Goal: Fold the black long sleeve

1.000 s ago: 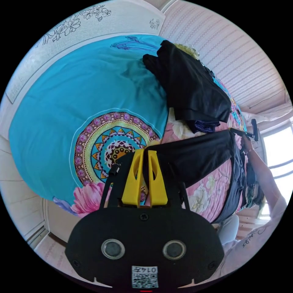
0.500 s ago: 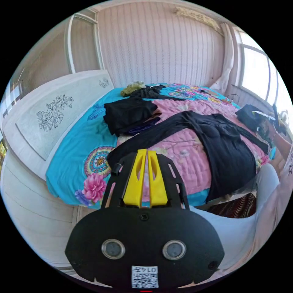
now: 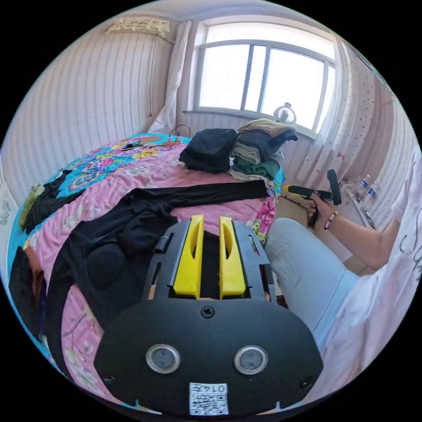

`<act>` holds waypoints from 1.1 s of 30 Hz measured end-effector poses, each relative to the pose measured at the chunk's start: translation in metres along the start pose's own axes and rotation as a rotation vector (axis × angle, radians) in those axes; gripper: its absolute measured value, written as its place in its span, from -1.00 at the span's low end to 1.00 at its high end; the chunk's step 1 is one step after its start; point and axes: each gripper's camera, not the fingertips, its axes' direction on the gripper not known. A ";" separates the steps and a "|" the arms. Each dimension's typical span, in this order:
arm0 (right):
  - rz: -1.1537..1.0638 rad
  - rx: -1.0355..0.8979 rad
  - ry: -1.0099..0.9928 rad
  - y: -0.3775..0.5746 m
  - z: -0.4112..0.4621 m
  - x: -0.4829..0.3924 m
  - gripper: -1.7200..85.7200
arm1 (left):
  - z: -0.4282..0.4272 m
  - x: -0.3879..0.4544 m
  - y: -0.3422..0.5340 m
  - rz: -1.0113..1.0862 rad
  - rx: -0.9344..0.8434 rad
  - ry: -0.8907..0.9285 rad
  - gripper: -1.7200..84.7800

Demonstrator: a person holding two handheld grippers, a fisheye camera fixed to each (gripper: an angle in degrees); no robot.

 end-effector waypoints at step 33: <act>-0.305 -0.137 -0.487 0.001 -0.053 0.048 -0.95 | 0.362 0.095 -0.131 0.161 -0.275 0.024 -0.98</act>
